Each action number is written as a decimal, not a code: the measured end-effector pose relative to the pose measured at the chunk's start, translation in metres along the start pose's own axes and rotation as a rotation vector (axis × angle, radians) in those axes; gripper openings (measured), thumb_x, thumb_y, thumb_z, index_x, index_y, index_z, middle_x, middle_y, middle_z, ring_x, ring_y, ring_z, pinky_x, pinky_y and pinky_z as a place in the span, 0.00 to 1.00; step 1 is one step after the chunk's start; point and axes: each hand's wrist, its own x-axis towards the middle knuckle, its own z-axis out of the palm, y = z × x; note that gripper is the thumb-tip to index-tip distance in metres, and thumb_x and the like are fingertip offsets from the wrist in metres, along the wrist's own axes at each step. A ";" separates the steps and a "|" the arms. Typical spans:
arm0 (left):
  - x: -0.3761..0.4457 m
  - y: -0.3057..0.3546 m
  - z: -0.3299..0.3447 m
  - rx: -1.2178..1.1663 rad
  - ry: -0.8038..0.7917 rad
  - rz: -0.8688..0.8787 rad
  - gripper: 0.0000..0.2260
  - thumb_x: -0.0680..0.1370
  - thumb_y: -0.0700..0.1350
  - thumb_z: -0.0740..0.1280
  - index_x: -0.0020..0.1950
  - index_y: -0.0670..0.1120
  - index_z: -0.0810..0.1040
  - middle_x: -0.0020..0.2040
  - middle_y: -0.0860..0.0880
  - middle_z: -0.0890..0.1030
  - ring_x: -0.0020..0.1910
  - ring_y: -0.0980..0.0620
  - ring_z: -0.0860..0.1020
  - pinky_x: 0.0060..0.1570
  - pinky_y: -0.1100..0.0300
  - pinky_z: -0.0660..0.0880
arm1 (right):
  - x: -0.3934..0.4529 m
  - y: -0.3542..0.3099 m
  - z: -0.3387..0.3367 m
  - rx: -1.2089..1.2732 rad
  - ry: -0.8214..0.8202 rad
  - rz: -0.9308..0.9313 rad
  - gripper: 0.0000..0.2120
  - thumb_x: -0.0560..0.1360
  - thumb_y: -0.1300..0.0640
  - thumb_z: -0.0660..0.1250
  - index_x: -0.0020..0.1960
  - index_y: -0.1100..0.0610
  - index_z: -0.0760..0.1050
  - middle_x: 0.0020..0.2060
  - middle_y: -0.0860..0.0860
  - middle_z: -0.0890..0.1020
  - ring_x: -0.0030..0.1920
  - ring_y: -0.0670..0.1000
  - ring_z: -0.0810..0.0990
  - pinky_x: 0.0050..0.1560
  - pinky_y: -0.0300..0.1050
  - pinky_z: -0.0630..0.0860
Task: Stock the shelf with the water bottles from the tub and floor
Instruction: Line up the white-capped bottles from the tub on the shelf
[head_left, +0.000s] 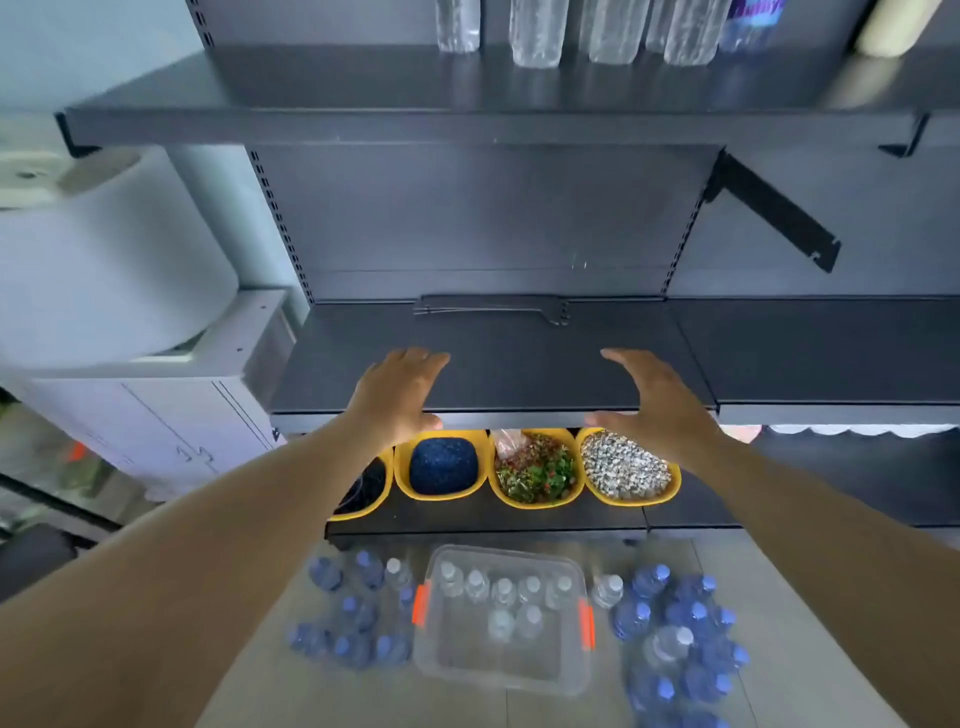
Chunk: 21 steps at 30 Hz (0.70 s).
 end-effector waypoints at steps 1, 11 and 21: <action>0.000 0.000 0.024 -0.015 -0.023 -0.006 0.37 0.72 0.53 0.71 0.76 0.49 0.55 0.72 0.47 0.64 0.72 0.46 0.62 0.69 0.49 0.64 | -0.002 0.013 0.018 0.010 -0.019 0.018 0.37 0.69 0.47 0.73 0.73 0.46 0.59 0.71 0.46 0.64 0.71 0.51 0.61 0.68 0.47 0.61; -0.011 0.011 0.294 -0.427 -0.311 -0.302 0.38 0.71 0.53 0.72 0.75 0.49 0.57 0.73 0.47 0.63 0.71 0.46 0.63 0.68 0.53 0.63 | -0.030 0.152 0.226 0.198 -0.223 0.253 0.37 0.68 0.50 0.74 0.72 0.50 0.62 0.70 0.49 0.67 0.70 0.51 0.64 0.67 0.46 0.62; -0.018 0.038 0.583 -0.815 -0.398 -0.608 0.41 0.68 0.51 0.75 0.75 0.47 0.57 0.74 0.48 0.63 0.72 0.50 0.63 0.67 0.60 0.60 | -0.074 0.284 0.476 0.461 -0.298 0.585 0.49 0.54 0.33 0.67 0.72 0.47 0.61 0.69 0.46 0.67 0.69 0.48 0.65 0.68 0.47 0.65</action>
